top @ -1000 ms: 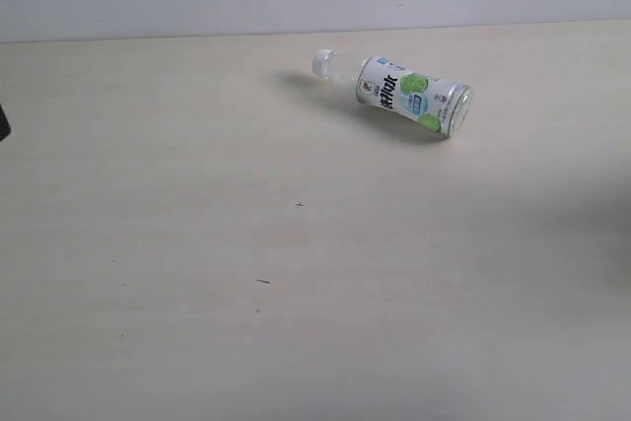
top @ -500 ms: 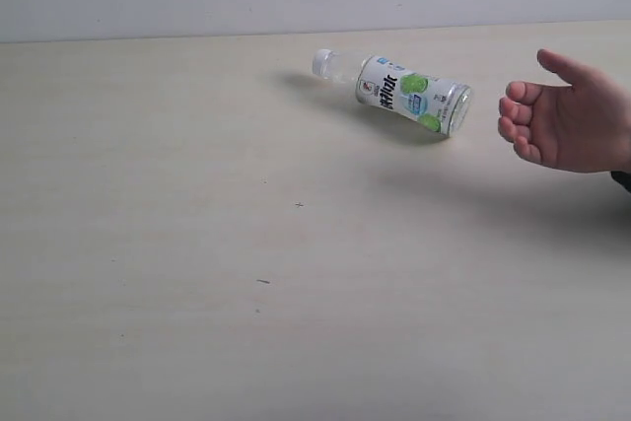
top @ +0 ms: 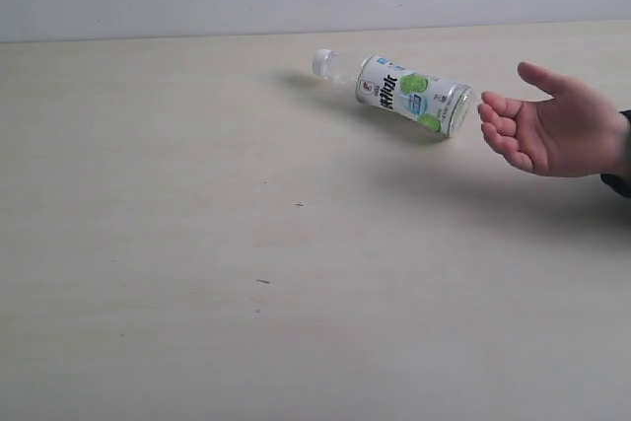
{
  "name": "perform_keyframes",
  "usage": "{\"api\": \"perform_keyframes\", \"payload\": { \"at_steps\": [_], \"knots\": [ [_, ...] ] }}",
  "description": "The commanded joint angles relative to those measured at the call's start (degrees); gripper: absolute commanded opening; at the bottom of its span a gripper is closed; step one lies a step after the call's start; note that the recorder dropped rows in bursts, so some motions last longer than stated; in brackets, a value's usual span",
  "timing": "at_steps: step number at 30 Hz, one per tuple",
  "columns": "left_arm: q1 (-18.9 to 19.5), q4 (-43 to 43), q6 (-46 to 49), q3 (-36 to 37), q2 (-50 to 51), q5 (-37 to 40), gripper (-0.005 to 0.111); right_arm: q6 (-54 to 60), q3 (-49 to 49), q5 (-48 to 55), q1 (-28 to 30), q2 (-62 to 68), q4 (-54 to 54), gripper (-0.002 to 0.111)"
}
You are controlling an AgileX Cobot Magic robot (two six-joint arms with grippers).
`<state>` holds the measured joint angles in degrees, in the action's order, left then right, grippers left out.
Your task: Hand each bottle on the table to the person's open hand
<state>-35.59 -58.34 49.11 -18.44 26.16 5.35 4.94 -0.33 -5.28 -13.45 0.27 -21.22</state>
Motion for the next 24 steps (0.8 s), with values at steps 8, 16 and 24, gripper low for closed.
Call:
{"api": "perform_keyframes", "payload": {
  "at_steps": [8, 16, 24],
  "knots": [
    [0.0, -0.5, 0.2, 0.2, -0.4, -0.6, 0.0, -12.3, -12.4, -26.9, -0.3, 7.3, -2.8, 0.0],
    [0.0, -0.5, 0.2, 0.2, -0.4, -0.6, 0.0, 7.1, -48.5, -1.2, -0.3, 50.9, -1.7, 0.0],
    [0.0, -0.5, 0.2, 0.2, -0.4, -0.6, 0.0, 11.9, -92.6, 44.1, -0.3, 101.3, 3.3, 0.0]
  ]
}}
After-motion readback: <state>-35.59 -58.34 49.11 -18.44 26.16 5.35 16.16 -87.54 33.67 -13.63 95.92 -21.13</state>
